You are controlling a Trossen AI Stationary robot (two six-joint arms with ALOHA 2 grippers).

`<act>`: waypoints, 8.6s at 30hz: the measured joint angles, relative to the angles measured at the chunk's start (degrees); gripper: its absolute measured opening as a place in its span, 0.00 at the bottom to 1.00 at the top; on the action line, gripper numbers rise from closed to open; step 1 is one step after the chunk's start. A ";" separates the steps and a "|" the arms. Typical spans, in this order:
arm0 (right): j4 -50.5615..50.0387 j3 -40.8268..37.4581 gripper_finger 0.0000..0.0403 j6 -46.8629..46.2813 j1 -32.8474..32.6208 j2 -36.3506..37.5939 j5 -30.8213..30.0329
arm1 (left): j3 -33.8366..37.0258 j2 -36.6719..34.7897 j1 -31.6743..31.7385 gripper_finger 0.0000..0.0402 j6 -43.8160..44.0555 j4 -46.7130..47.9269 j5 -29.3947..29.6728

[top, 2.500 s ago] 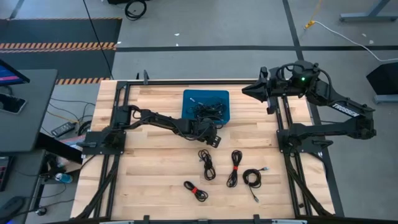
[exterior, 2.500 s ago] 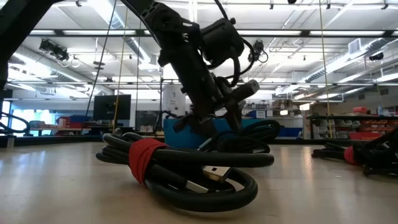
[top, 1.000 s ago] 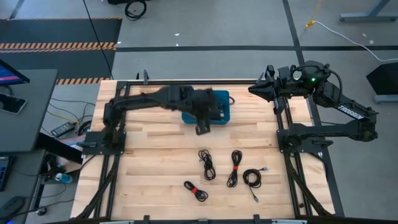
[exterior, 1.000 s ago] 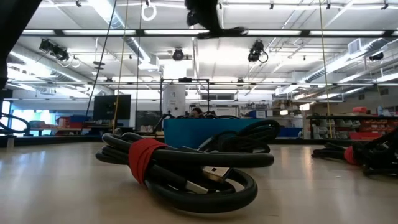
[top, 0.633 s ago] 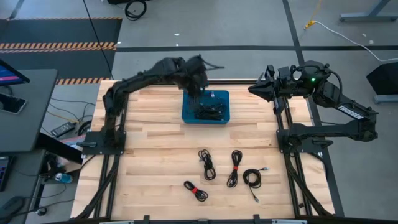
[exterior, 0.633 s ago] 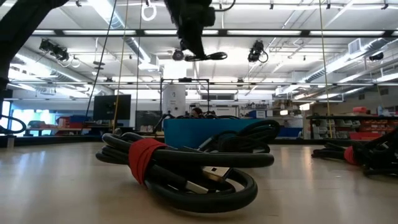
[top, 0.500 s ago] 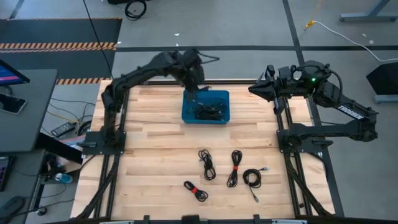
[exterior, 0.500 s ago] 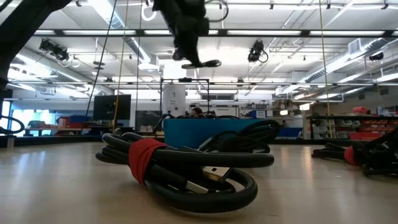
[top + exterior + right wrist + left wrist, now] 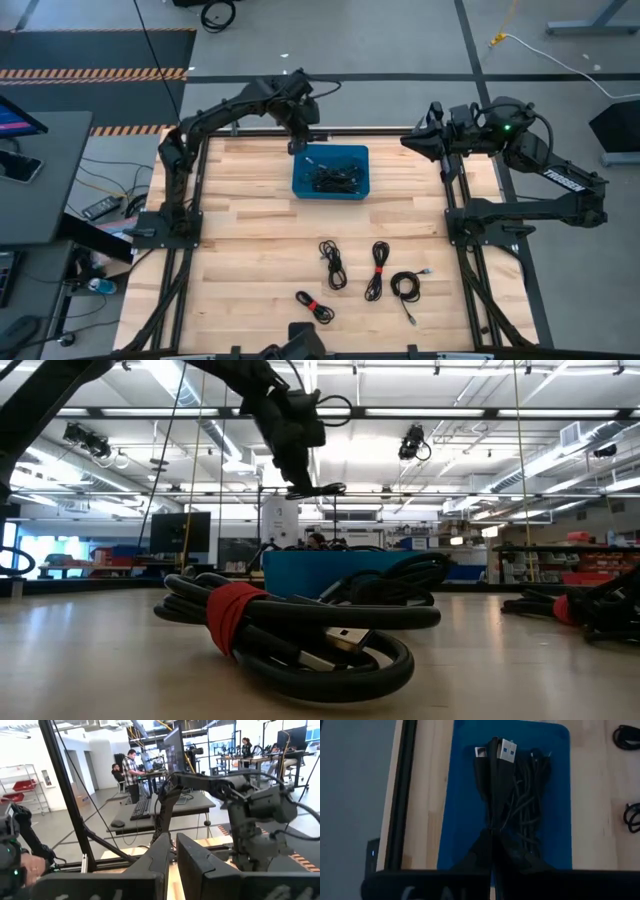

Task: Pick and place USB-C Cables
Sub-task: Put the black charger cable into the blue bin, then adjust the blue bin

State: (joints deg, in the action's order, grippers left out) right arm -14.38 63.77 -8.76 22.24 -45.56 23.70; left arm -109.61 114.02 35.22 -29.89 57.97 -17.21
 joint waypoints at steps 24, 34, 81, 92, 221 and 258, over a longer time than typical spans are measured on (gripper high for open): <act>3.29 0.01 0.10 -2.22 0.00 -0.41 0.00 | 16.40 0.43 1.29 0.03 -2.37 -14.41 -4.49; 3.44 0.02 0.10 -2.22 0.00 -0.63 0.00 | 16.33 1.35 2.10 0.03 -1.87 -16.25 -8.00; -6.58 0.02 0.08 -1.10 0.00 -0.66 -4.09 | -12.86 6.00 -1.28 0.37 19.23 1.12 -11.19; -25.25 0.04 0.01 -0.46 0.38 -4.29 -21.34 | -23.81 2.74 -12.04 0.37 20.27 9.68 -7.52; -25.18 0.00 0.00 4.26 -4.49 -36.87 -12.73 | -25.39 -9.56 -32.06 0.37 18.09 6.89 30.78; -16.88 0.00 0.00 6.28 -5.48 -52.88 -12.77 | -25.39 -17.51 -27.56 0.37 25.82 23.37 48.04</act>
State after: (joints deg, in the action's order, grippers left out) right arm -31.26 63.77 -2.48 16.76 -98.44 10.94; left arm -135.00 96.51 7.66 -4.08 81.34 30.83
